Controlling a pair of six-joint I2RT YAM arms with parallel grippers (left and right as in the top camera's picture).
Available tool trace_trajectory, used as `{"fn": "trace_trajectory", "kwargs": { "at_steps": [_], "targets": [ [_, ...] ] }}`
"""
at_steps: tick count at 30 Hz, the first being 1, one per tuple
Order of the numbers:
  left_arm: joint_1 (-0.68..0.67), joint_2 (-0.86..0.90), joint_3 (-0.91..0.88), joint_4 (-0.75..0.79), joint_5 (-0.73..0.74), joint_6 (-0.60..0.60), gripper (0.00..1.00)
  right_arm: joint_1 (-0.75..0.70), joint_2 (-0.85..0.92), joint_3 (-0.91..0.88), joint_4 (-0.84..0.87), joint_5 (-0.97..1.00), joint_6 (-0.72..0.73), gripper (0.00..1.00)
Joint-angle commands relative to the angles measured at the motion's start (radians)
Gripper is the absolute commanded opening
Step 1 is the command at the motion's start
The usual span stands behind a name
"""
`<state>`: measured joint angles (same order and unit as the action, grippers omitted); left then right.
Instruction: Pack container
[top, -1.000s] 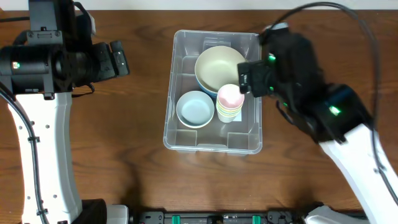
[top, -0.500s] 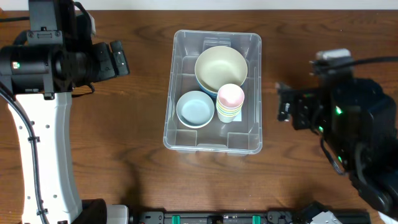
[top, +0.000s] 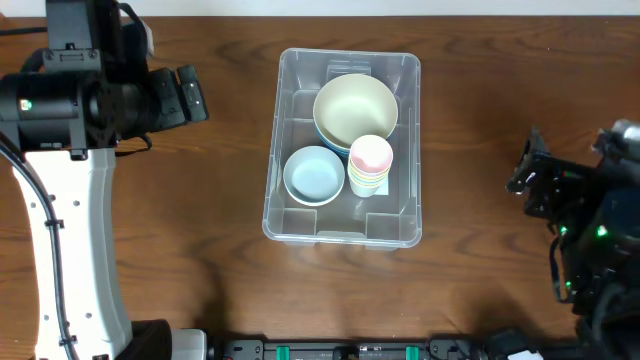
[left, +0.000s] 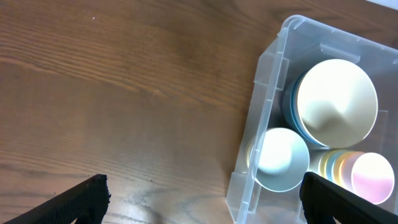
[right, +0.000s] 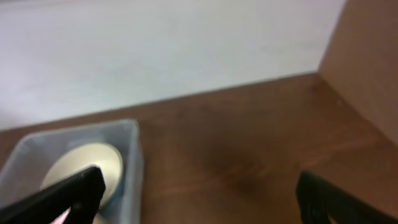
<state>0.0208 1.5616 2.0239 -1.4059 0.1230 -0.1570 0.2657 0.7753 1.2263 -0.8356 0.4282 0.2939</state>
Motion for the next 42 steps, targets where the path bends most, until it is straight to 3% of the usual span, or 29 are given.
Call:
{"fn": "trace_trajectory", "kwargs": {
  "at_steps": [1,7,18,26,42],
  "targets": [
    [0.003,0.0,-0.002,0.0,-0.011,0.003,0.98,-0.076,-0.108,-0.224,0.114,-0.071,-0.022,0.99],
    [0.003,0.0,-0.002,0.0,-0.011,0.003,0.98,-0.097,-0.289,-0.544,0.264,-0.069,-0.034,0.99],
    [0.003,0.0,-0.002,0.0,-0.011,0.003,0.98,-0.105,-0.636,-0.895,0.279,-0.074,-0.04,0.99],
    [0.003,0.0,-0.002,0.0,-0.011,0.003,0.98,-0.126,-0.767,-1.009,0.279,-0.109,-0.036,0.99],
    [0.003,0.0,-0.002,0.0,-0.011,0.003,0.98,-0.126,-0.77,-1.078,0.291,-0.201,-0.029,0.99]
  ]
}}
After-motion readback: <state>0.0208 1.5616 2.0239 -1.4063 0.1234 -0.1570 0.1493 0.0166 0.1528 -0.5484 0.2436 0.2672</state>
